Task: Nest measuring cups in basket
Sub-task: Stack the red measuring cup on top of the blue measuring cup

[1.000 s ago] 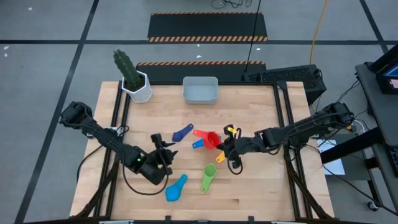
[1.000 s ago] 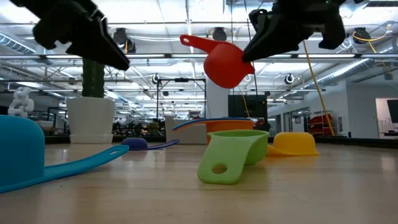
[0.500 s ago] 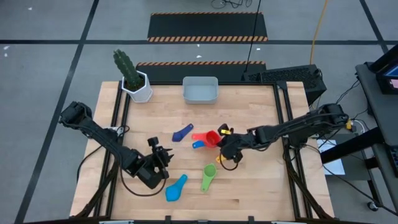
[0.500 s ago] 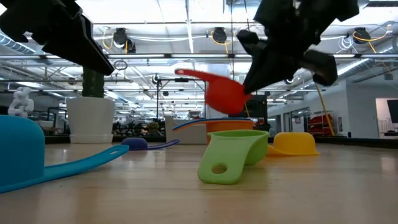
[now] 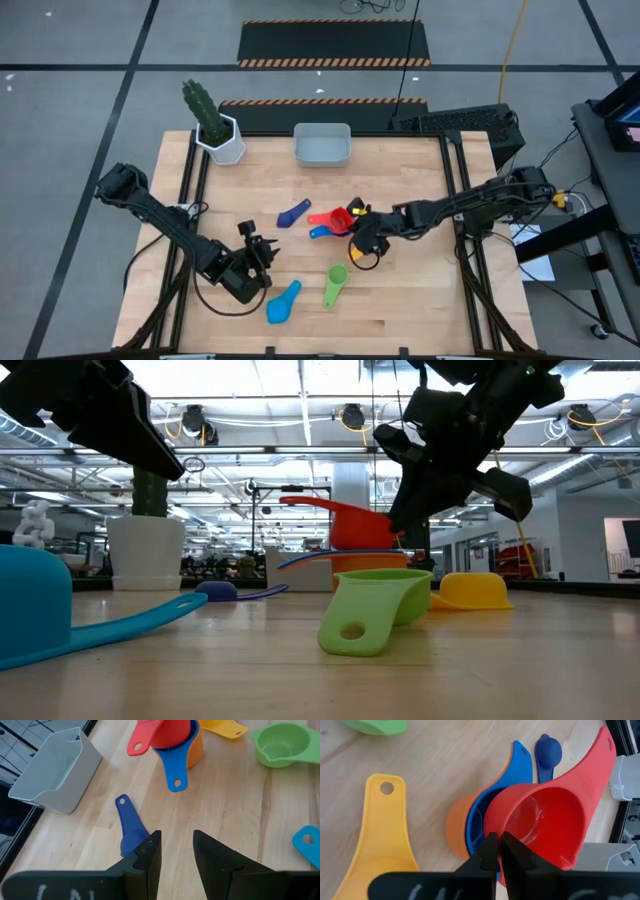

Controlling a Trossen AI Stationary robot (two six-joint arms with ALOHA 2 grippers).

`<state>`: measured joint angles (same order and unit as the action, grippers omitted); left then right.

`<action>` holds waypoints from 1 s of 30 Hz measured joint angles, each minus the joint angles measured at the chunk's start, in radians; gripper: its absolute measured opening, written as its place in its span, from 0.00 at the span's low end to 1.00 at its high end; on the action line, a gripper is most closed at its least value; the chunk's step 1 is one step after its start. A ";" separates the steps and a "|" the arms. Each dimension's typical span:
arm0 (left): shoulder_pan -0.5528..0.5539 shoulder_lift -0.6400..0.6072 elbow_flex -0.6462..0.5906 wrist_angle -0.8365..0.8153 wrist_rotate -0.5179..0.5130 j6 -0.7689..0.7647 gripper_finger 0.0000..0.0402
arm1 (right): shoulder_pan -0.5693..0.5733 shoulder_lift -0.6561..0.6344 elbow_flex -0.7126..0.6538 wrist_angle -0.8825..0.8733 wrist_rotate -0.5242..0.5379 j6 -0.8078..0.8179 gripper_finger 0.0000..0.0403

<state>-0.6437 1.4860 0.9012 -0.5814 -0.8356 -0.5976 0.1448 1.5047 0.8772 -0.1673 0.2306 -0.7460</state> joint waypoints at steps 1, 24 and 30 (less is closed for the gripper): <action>0.000 0.000 0.000 0.002 0.000 0.000 0.29 | 0.000 0.000 0.000 0.000 0.000 0.000 0.00; 0.012 0.000 0.000 0.009 -0.011 -0.027 0.29 | -0.002 0.001 -0.041 0.089 -0.019 0.050 0.22; 0.082 0.000 0.000 0.009 -0.013 -0.070 0.29 | 0.001 -0.027 -0.042 0.079 -0.020 0.138 0.26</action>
<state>-0.5621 1.4860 0.9012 -0.5724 -0.8482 -0.6676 0.1455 1.4773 0.8352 -0.0879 0.2104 -0.6083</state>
